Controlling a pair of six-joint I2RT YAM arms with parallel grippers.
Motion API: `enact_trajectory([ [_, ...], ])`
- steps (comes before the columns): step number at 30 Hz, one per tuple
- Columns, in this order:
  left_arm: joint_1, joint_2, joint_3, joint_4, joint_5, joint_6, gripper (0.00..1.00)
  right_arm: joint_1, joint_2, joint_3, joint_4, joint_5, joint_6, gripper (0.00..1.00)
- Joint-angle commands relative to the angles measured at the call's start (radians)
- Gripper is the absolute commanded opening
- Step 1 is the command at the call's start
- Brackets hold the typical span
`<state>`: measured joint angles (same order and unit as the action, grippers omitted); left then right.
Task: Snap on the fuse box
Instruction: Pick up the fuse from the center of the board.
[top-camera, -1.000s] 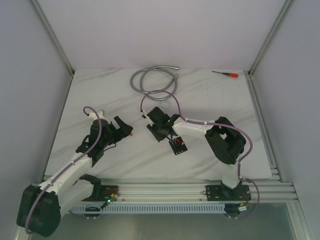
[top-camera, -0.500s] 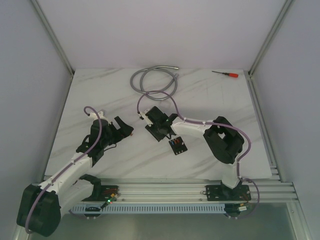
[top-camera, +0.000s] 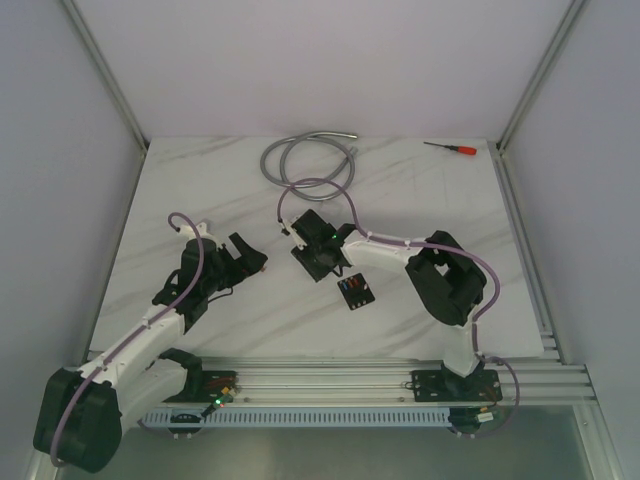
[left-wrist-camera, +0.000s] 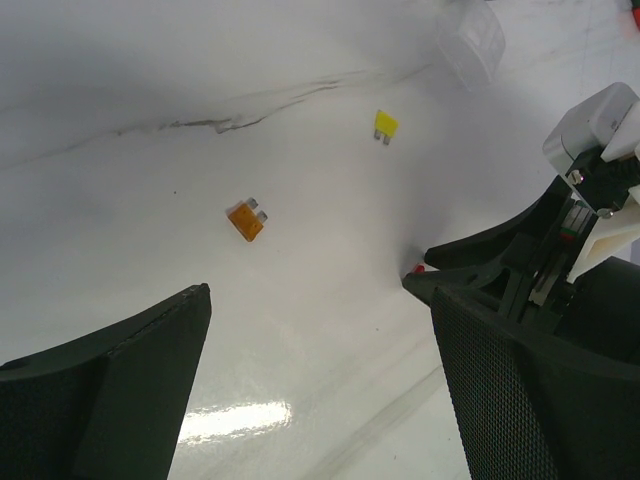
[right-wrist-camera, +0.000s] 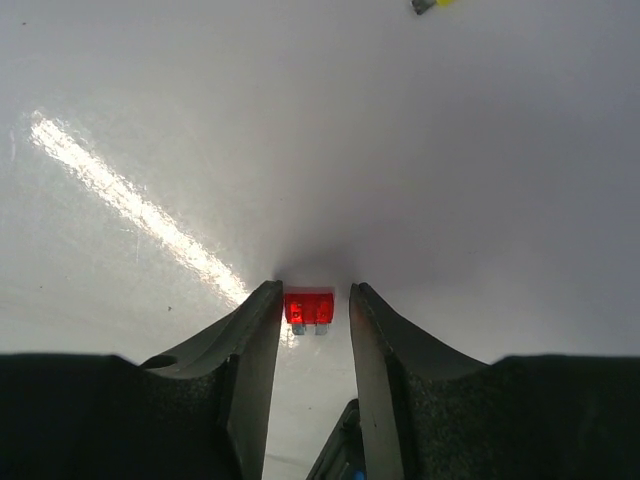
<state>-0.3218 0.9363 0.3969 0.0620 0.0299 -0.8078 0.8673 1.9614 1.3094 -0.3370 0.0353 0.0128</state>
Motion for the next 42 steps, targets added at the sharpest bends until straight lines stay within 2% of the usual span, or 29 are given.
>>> enact_trajectory([
  [1,0.007,0.004,0.006,0.002,0.019,-0.001,1.0,0.0,0.058,-0.032,-0.115,0.016,0.068,0.4],
  [4,0.006,0.001,0.004,0.003,0.021,-0.002,1.0,-0.001,0.065,-0.028,-0.117,-0.003,0.083,0.37],
  [11,0.006,-0.001,0.005,0.007,0.033,-0.002,1.0,-0.003,0.059,-0.032,-0.121,-0.021,0.126,0.18],
  [15,0.005,0.015,0.001,0.031,0.066,-0.006,1.0,-0.004,0.014,-0.054,-0.085,-0.021,0.157,0.19],
  [17,0.006,0.022,-0.001,0.041,0.076,-0.005,1.0,-0.004,0.0,-0.056,-0.075,-0.001,0.176,0.26],
  [27,0.006,0.021,-0.003,0.047,0.074,-0.01,1.0,0.0,-0.026,-0.066,-0.083,0.054,0.212,0.36],
  [42,0.006,0.035,0.001,0.049,0.076,-0.009,1.0,0.007,-0.002,-0.048,-0.109,0.046,0.194,0.38],
])
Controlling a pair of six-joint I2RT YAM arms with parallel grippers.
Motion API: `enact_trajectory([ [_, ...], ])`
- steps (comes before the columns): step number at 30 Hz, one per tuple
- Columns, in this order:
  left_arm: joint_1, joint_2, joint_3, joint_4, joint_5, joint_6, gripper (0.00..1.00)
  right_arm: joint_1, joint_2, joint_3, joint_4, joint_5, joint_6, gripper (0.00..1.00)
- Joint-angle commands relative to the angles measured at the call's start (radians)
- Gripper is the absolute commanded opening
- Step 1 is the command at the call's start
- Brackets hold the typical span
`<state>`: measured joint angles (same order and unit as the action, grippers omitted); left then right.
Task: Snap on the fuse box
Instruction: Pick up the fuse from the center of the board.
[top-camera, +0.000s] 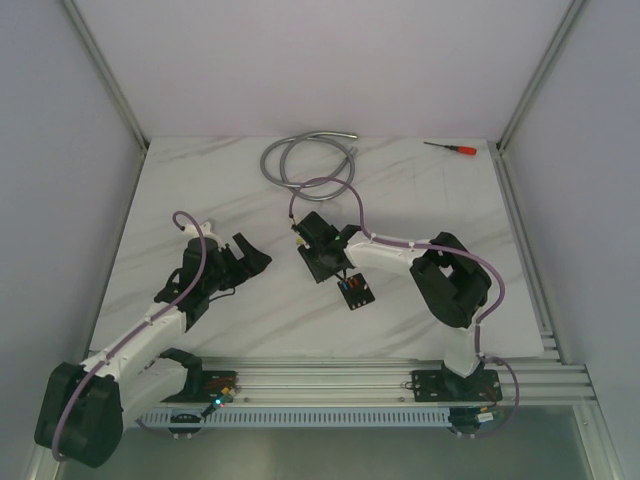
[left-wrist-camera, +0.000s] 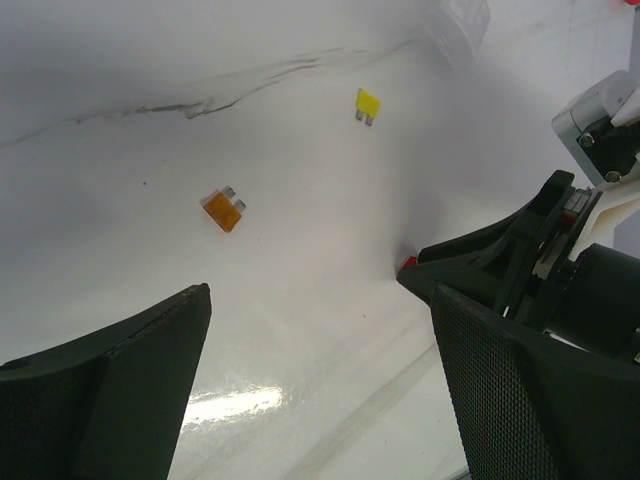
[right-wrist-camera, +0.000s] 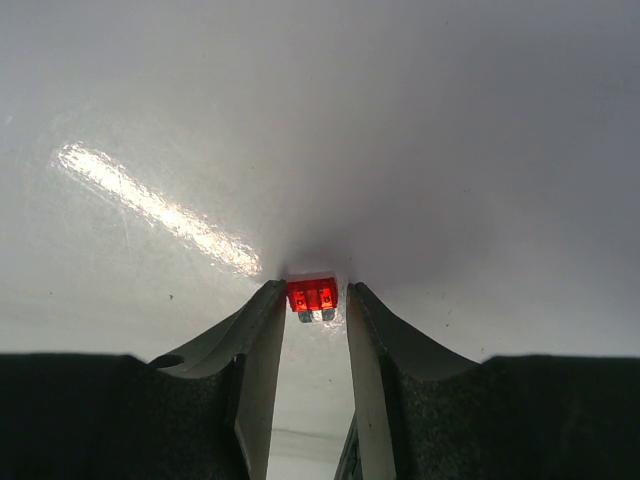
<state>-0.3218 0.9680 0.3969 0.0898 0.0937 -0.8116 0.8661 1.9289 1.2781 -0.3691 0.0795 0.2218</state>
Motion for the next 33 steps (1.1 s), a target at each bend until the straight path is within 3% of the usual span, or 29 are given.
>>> enact_trajectory([
  [1,0.006,0.003,0.001,0.021,0.012,-0.005,1.0,0.008,0.039,-0.011,-0.078,-0.001,-0.023,0.38],
  [15,0.006,0.01,0.004,0.026,0.033,0.0,1.0,0.008,0.104,0.016,-0.091,-0.014,-0.066,0.35],
  [21,0.006,0.007,0.001,0.035,0.044,-0.002,1.0,0.008,0.117,0.022,-0.105,-0.005,-0.057,0.26],
  [33,-0.039,-0.068,-0.062,0.207,0.097,-0.027,0.96,-0.006,-0.094,-0.023,-0.042,0.04,0.081,0.22],
])
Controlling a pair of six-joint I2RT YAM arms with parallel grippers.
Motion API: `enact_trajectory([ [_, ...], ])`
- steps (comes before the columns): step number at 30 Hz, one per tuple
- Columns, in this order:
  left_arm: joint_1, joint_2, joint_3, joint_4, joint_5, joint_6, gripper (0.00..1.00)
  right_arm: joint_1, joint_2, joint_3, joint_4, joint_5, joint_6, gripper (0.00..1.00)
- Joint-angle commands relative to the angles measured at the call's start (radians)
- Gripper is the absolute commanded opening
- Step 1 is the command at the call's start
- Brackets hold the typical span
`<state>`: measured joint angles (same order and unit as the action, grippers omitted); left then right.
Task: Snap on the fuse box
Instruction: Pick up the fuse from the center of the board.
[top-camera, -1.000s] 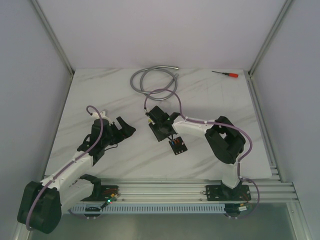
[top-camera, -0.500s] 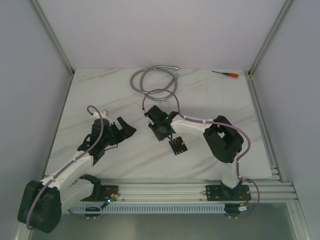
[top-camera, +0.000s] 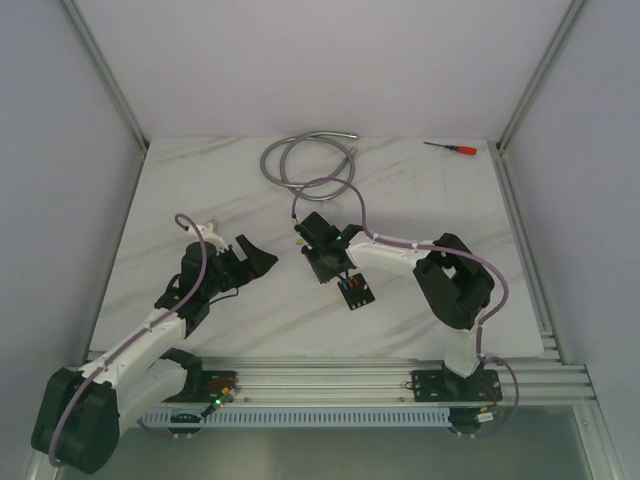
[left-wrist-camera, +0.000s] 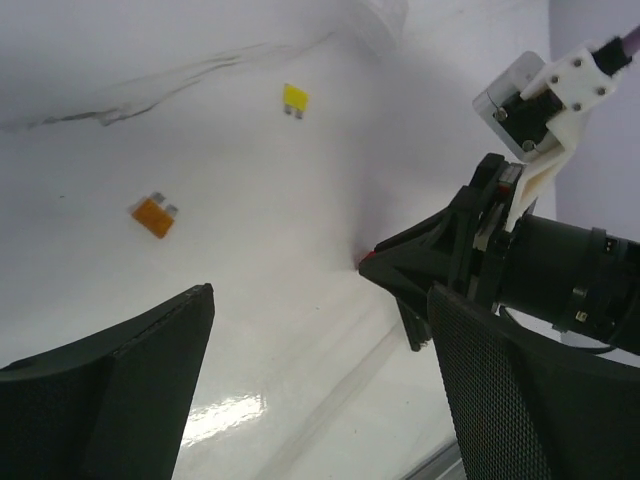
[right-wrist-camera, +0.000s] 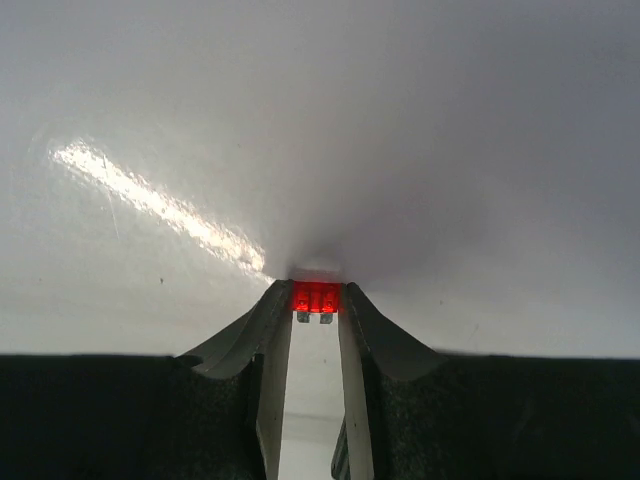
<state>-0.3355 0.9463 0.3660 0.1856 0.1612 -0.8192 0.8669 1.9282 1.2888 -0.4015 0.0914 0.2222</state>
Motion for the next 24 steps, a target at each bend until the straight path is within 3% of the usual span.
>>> enact_trajectory([
  [1,-0.038,-0.056,-0.037,0.127,0.029,-0.02,0.95,-0.009,-0.121,-0.041,-0.001,0.034,0.097,0.22],
  [7,-0.128,-0.109,-0.063,0.235,-0.026,-0.008,0.9,-0.013,-0.306,-0.114,0.095,0.049,0.21,0.23],
  [12,-0.258,-0.114,-0.089,0.36,-0.15,-0.001,0.84,-0.013,-0.461,-0.203,0.201,0.055,0.333,0.23],
  [24,-0.481,0.052,0.031,0.465,-0.298,0.119,0.64,-0.004,-0.655,-0.362,0.368,0.045,0.483,0.24],
])
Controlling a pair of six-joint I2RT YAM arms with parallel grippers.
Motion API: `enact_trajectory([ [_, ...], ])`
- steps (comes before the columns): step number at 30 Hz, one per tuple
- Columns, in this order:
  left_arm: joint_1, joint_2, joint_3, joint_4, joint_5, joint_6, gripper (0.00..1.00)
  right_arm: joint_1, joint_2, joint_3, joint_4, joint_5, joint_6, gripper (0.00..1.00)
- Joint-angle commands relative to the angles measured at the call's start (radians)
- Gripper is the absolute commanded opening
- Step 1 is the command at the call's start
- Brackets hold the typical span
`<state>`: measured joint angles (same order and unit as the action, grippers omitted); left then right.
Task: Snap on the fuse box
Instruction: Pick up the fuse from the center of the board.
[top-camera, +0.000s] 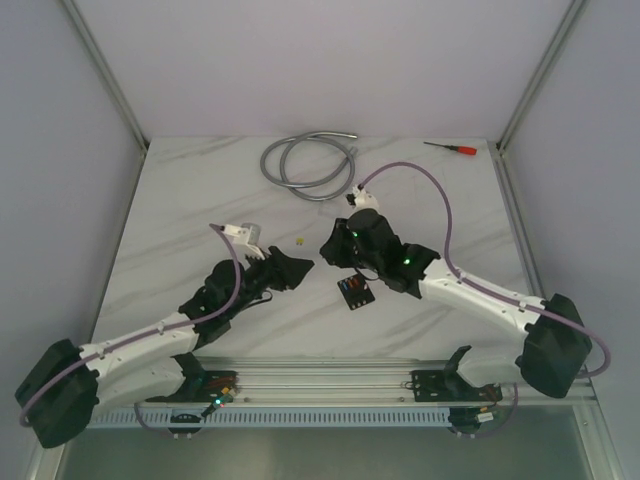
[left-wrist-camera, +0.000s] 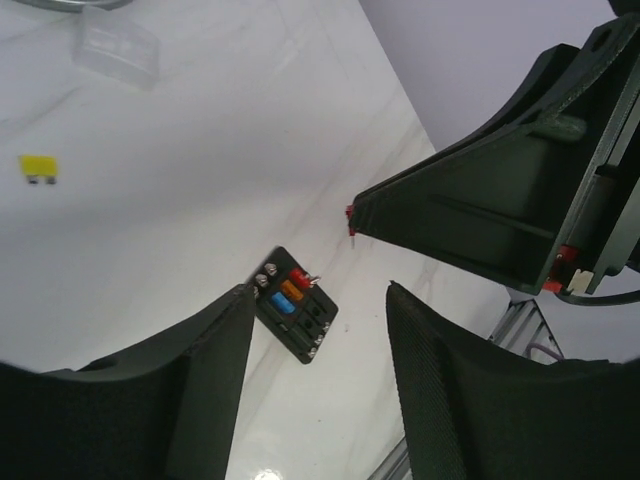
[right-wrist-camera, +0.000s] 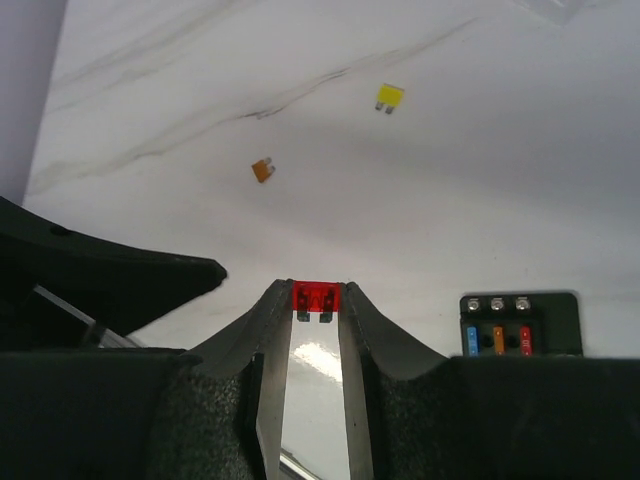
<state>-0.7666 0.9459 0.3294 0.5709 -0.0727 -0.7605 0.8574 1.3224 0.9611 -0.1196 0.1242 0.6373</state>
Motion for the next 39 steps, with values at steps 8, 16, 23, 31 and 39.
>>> enact_trajectory([
  [8,-0.113,0.157,0.129,0.126,-0.109,0.093,0.49,0.011,-0.089,-0.098,0.16,-0.012,0.119,0.24],
  [16,-0.126,0.196,0.159,0.132,-0.133,0.117,0.35,0.012,-0.101,-0.119,0.184,-0.035,0.138,0.24],
  [23,-0.129,0.202,0.167,0.136,-0.151,0.135,0.27,0.014,-0.102,-0.137,0.205,-0.06,0.159,0.24],
  [31,-0.13,0.194,0.165,0.144,-0.165,0.155,0.15,0.018,-0.101,-0.156,0.219,-0.076,0.178,0.25],
  [39,-0.137,0.172,0.162,0.136,-0.159,0.189,0.01,0.018,-0.104,-0.171,0.234,-0.085,0.189,0.3],
])
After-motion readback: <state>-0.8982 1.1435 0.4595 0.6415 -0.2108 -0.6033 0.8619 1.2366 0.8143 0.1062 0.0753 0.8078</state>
